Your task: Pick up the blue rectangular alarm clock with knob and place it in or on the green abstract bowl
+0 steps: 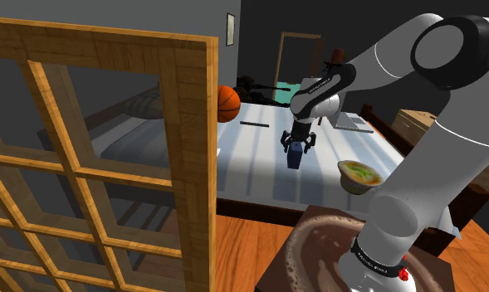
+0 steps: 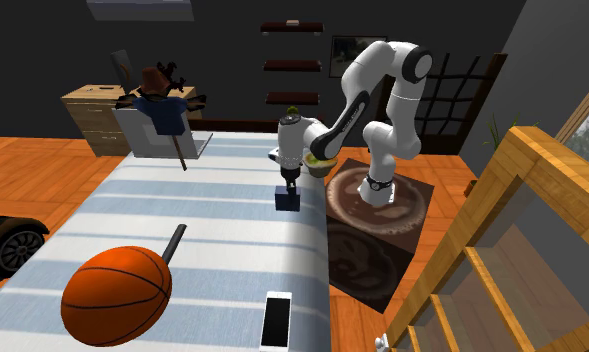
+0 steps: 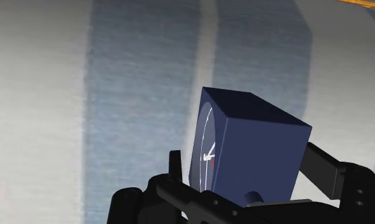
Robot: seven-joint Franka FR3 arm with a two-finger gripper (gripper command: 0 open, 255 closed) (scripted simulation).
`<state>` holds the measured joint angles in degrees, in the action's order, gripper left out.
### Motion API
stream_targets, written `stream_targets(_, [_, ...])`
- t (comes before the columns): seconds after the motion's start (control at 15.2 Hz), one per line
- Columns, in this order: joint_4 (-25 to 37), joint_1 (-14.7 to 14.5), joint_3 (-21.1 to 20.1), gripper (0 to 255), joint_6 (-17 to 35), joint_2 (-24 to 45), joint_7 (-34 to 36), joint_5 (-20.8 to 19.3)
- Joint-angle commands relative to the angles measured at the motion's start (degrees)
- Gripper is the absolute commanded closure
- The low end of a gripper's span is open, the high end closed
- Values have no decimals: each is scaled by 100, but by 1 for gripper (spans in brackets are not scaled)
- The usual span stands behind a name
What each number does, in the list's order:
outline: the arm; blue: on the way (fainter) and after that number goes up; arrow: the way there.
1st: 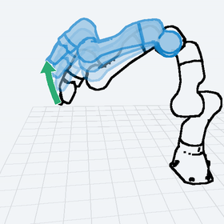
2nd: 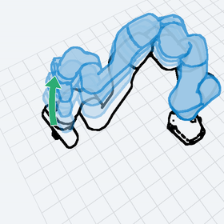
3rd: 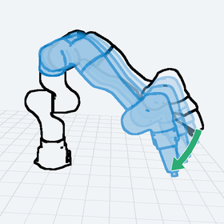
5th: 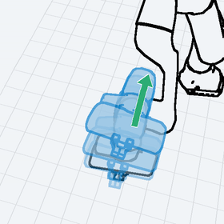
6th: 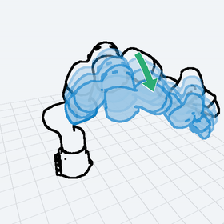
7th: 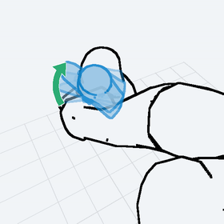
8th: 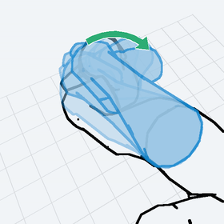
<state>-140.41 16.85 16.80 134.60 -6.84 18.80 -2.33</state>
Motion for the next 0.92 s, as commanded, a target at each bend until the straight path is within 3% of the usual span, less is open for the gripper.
stream_targets(0.0, [0, 0, 0, 0, 2, 1, 0, 0])
stream_targets(0.07, [0, 0, 0, 0, 1, 1, 0, 0])
stream_targets(0.13, [0, 0, 0, 255, 1, 1, 0, 0])
stream_targets(0.86, [63, 3, -9, 255, -165, -107, 27, -34])
